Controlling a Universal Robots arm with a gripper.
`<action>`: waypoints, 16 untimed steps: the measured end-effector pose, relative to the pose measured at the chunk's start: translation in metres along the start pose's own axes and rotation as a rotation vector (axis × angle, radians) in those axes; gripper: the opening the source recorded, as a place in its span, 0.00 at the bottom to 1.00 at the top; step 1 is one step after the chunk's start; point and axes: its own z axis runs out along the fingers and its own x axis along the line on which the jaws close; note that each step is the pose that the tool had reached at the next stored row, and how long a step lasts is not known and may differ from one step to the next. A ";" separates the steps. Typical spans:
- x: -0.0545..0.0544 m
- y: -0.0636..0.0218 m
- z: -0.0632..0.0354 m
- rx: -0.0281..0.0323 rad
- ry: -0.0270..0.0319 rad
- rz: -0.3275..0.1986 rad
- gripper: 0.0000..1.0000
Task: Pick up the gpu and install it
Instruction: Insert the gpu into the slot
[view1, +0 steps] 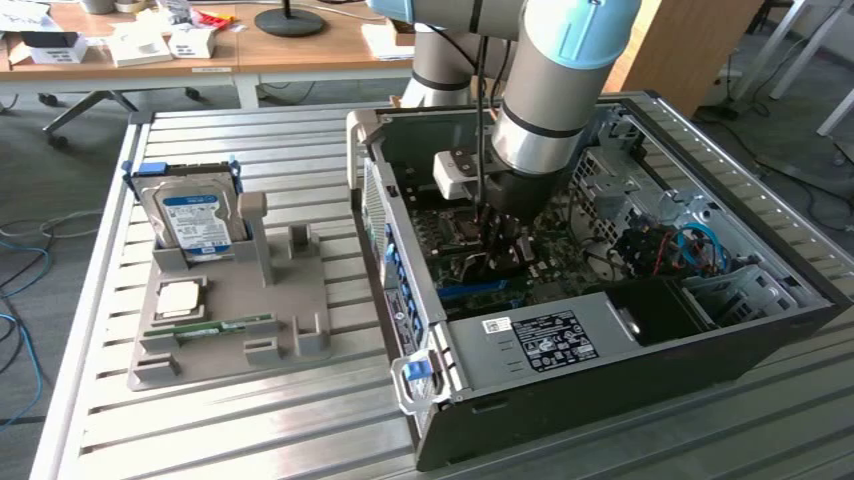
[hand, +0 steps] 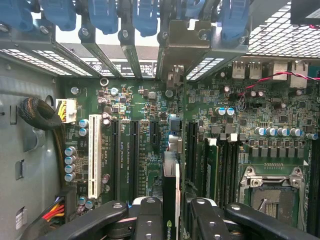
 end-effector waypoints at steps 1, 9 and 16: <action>0.000 0.0000 -0.0003 0.0002 -0.0002 0.000 0.26; 0.000 0.0000 -0.0027 -0.0002 0.0004 0.000 0.26; 0.000 0.0008 -0.0027 -0.0001 0.0004 0.000 0.26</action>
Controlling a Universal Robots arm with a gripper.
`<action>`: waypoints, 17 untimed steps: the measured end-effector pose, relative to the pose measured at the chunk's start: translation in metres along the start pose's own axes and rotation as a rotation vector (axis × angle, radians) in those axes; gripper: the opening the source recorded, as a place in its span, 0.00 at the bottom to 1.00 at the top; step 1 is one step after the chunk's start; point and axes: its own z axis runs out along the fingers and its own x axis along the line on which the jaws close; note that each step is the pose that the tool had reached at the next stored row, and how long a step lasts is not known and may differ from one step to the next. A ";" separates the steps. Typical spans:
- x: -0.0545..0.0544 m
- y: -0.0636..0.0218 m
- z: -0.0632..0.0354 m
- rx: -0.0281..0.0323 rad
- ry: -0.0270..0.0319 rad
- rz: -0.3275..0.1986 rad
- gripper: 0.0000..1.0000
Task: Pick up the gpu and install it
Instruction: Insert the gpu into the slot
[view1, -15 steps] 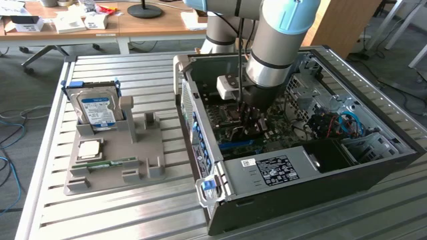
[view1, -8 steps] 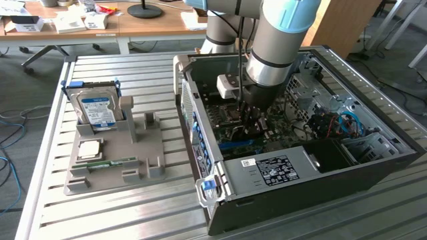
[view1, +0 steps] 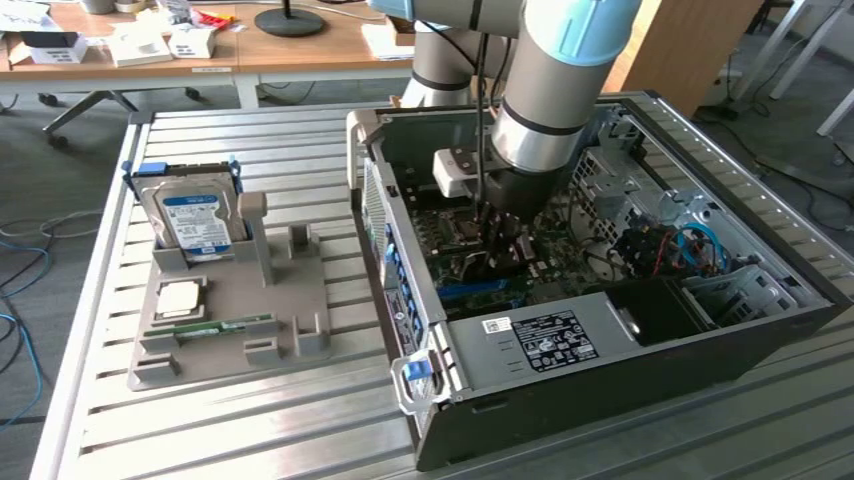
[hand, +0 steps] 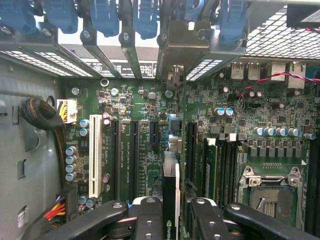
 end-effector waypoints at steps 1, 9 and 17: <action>0.000 0.0001 0.0000 0.0002 0.0000 0.000 0.26; 0.000 0.0004 0.0000 0.0006 0.0000 0.000 0.26; 0.000 0.0014 0.0001 0.0125 -0.0006 -0.001 0.26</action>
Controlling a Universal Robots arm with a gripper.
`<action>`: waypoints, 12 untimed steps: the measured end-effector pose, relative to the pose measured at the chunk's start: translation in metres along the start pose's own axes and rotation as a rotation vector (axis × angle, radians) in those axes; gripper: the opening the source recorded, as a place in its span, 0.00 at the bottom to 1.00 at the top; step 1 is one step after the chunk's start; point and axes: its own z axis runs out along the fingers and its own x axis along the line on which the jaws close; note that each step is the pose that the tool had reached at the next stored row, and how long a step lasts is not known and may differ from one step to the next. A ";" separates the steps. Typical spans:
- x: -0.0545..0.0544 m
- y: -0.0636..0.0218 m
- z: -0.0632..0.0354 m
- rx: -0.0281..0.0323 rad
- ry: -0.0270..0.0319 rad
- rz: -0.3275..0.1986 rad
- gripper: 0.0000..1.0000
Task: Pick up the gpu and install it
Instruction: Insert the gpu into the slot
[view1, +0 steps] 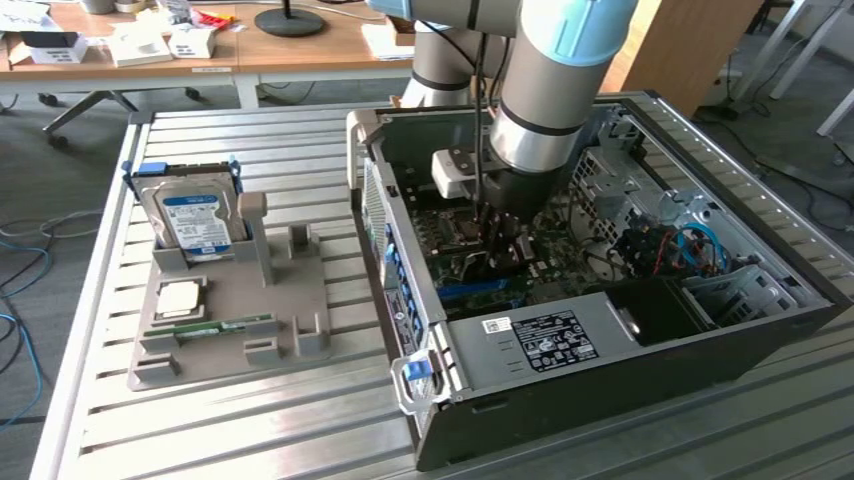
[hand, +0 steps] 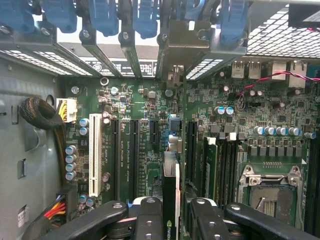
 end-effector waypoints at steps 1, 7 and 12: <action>0.000 0.0001 0.0000 0.0001 -0.0001 0.000 0.26; 0.000 0.0011 0.0000 0.0001 0.0000 0.000 0.26; 0.000 0.0014 0.0000 0.0001 0.0000 0.000 0.26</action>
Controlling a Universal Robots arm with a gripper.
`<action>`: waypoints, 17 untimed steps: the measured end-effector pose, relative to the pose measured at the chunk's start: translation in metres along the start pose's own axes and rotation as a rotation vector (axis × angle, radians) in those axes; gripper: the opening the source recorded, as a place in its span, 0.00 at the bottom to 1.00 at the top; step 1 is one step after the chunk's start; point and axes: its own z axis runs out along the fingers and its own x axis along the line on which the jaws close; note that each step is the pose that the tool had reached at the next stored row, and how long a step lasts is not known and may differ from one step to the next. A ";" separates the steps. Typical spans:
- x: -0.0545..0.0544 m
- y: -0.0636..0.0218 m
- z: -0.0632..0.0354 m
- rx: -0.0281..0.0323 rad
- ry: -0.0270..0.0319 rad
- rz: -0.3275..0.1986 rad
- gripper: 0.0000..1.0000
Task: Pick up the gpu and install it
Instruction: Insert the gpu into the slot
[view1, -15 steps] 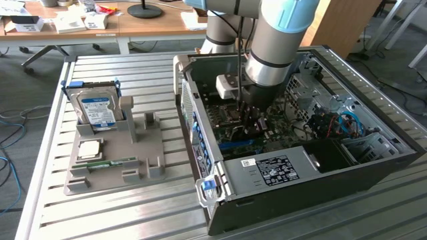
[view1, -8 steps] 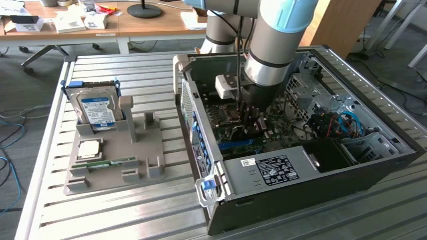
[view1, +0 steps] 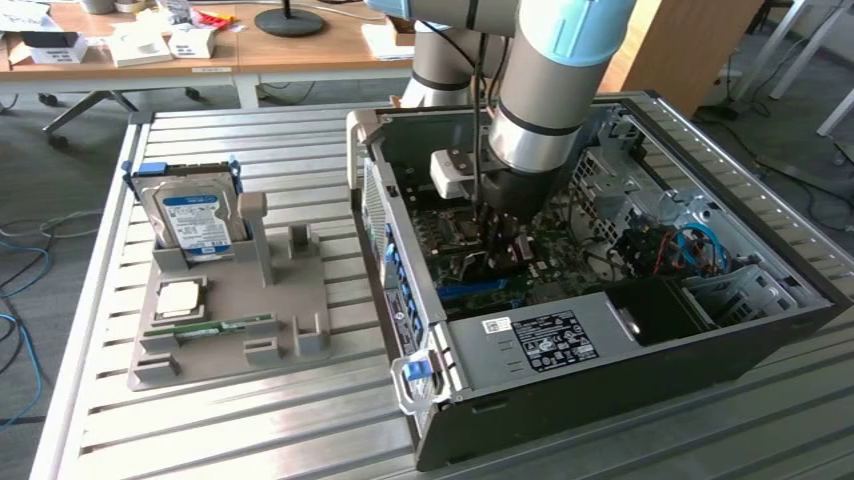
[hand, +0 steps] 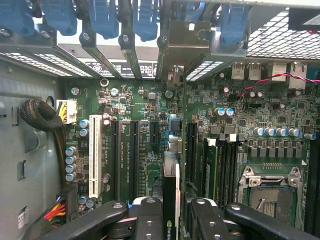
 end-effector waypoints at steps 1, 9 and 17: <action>0.000 0.0000 0.0001 0.0000 0.0000 0.000 0.26; 0.000 0.0000 0.0017 0.0000 0.0003 0.000 0.26; 0.000 0.0000 0.0028 0.0000 0.0003 0.000 0.26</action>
